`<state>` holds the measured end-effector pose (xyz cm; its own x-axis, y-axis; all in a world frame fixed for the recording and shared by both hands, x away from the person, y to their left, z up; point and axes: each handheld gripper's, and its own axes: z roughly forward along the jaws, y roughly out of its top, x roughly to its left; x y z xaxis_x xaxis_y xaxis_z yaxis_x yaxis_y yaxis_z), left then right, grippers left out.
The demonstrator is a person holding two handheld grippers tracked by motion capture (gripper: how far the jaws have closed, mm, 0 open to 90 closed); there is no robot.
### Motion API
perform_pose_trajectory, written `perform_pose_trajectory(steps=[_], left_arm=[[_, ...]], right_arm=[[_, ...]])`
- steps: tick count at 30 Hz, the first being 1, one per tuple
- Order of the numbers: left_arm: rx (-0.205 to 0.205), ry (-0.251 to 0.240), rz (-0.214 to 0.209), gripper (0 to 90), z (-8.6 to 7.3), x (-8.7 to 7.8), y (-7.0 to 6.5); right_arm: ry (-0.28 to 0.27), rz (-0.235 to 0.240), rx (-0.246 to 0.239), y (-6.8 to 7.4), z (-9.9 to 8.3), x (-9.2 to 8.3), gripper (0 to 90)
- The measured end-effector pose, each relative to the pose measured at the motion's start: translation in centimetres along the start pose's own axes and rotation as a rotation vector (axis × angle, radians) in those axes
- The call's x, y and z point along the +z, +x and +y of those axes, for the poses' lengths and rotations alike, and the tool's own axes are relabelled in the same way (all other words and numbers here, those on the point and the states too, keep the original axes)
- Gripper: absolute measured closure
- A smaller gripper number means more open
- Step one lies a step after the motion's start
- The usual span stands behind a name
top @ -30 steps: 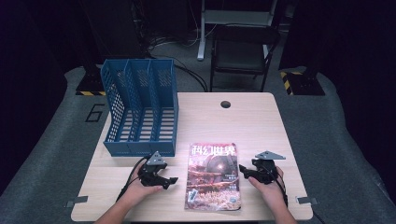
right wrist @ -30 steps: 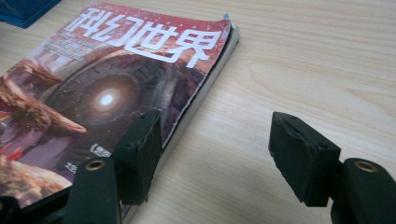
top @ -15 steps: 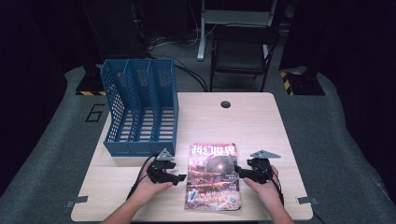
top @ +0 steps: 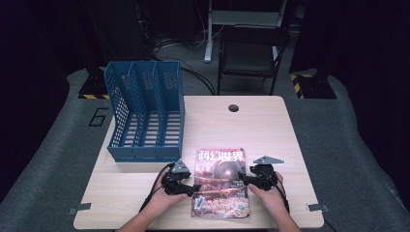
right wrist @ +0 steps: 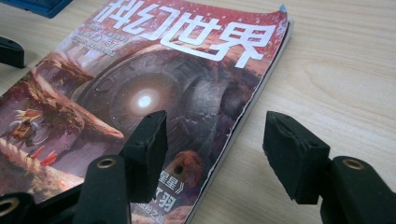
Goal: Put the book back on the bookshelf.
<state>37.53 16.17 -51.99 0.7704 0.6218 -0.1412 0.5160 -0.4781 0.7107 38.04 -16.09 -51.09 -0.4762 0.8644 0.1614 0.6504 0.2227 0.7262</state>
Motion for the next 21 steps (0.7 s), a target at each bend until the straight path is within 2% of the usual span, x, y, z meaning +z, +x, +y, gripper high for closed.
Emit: perform_pose_trajectory(steps=[3,6,7,8,9,10,11,13,14,15,16,21], left_arm=[[0.015,0.000,-0.006,30.6,0.1,0.2,-0.2],[0.013,0.001,-0.009,29.9,0.1,0.3,-0.5],[0.017,0.000,-0.026,30.7,0.1,0.4,-0.7],[0.017,0.000,-0.026,31.8,0.1,0.4,-0.7],[0.029,-0.001,-0.016,31.8,0.1,0.4,-0.9],[0.026,-0.005,-0.013,32.3,0.1,0.5,-1.0],[0.033,-0.009,-0.004,32.2,0.1,0.5,-1.2],[0.025,-0.008,-0.015,32.2,0.0,0.6,-1.4],[0.038,-0.011,-0.006,32.2,0.0,0.6,-1.5],[0.045,-0.004,-0.018,32.2,0.1,0.6,-1.5],[0.048,-0.013,0.005,31.9,0.0,0.7,-1.8],[0.033,-0.024,0.005,32.0,-0.1,0.7,-2.0]], right_arm=[[0.019,0.007,-0.004,0.2,-0.1,0.3,39.4],[0.018,0.004,-0.005,0.4,-0.1,0.5,39.5],[0.026,0.005,-0.004,0.5,-0.1,0.6,39.5],[0.026,0.005,-0.004,0.5,-0.1,0.6,39.5],[0.021,0.008,-0.015,0.5,-0.1,0.7,39.5],[0.039,0.010,-0.025,0.6,-0.1,0.8,39.4],[0.039,0.012,-0.017,0.7,-0.2,0.9,38.9],[0.041,0.018,-0.012,0.8,-0.2,0.9,38.9],[0.040,0.020,-0.025,0.8,-0.2,0.9,39.0],[0.042,0.024,-0.019,0.9,-0.2,0.9,38.9],[0.040,0.023,-0.020,0.9,-0.2,1.0,38.8],[0.034,0.030,0.005,0.8,-0.3,0.9,40.4]])
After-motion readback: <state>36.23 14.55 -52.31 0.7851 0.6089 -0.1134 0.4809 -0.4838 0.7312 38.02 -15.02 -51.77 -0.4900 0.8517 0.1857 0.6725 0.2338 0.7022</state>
